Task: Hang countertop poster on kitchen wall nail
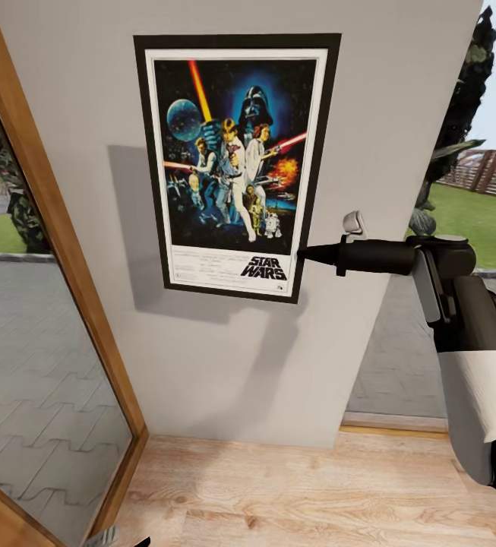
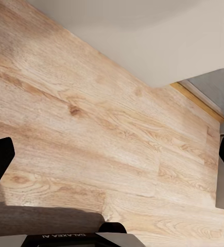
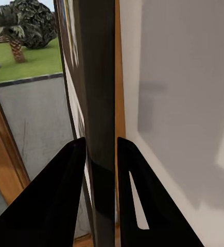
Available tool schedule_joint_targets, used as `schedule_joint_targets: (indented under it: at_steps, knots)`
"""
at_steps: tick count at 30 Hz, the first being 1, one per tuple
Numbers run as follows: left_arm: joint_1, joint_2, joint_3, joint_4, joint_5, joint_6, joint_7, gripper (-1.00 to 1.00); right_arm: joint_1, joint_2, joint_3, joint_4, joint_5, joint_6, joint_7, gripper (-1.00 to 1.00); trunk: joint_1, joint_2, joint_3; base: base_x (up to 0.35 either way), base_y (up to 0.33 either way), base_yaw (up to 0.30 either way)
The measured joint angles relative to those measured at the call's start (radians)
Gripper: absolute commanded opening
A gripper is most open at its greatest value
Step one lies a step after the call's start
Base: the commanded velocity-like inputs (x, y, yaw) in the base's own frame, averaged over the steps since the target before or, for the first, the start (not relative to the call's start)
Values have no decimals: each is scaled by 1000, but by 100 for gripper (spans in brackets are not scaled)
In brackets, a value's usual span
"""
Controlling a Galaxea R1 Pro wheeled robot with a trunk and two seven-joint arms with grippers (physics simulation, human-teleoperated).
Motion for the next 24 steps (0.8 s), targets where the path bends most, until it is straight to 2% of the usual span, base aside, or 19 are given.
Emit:
schedule_joint_targets:
  at_steps: [15,24]
  knots:
    - [0,0,0,0,0,0,0,100,0,0,1,1,0,0,0,-100,0,0,0,4,0,0]
    - [0,0,0,0,0,0,0,100,0,0,3,1,0,0,-1,-100,0,0,0,131,0,0]
